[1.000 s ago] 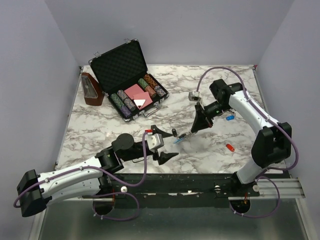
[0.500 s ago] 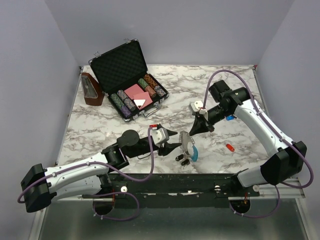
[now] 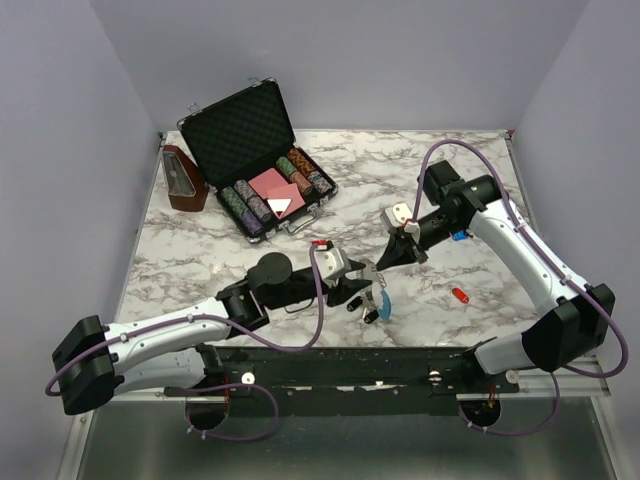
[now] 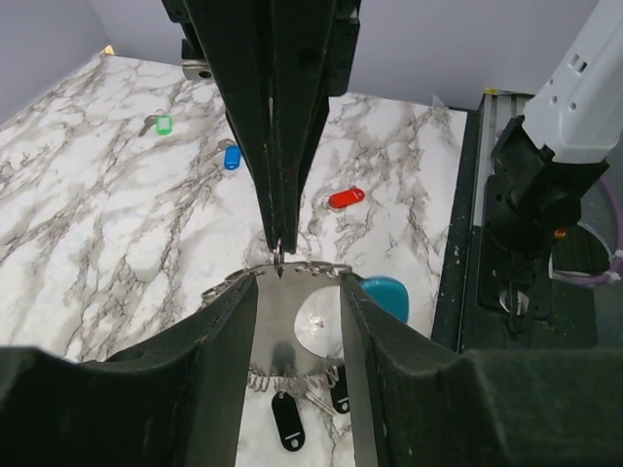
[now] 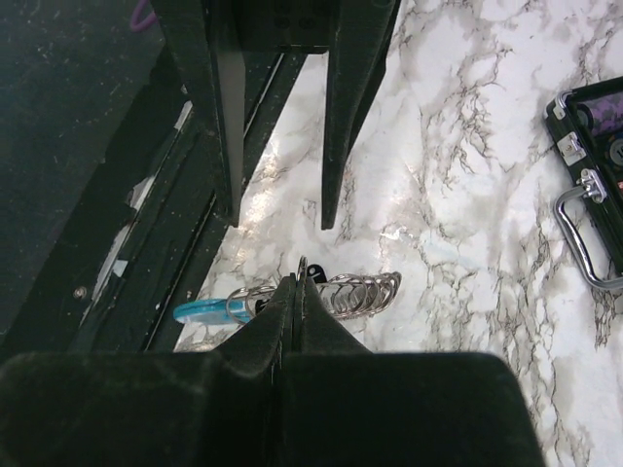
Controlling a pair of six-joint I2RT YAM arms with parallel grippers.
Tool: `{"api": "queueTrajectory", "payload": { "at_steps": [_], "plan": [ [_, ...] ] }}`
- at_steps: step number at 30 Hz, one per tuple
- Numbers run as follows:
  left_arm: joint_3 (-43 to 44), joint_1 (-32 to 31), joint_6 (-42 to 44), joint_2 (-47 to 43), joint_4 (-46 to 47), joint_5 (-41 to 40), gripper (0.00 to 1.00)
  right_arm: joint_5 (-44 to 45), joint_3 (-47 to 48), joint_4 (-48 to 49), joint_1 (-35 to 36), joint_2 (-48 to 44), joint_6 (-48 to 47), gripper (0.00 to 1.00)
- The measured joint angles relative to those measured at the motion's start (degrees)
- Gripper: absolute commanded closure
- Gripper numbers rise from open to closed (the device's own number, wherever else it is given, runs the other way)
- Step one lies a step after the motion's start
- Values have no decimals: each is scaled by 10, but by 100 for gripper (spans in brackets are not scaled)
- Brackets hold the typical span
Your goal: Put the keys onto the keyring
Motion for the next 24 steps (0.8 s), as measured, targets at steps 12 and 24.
{"api": "queueTrajectory", "payload": {
  "at_steps": [12,24],
  "plan": [
    [40,0,14,40,-8,-16,60,-7,1,0,3,1,1,99],
    [49,0,48,62,-42,-18,87,-10,1,0,3,7,1,99]
  ]
}}
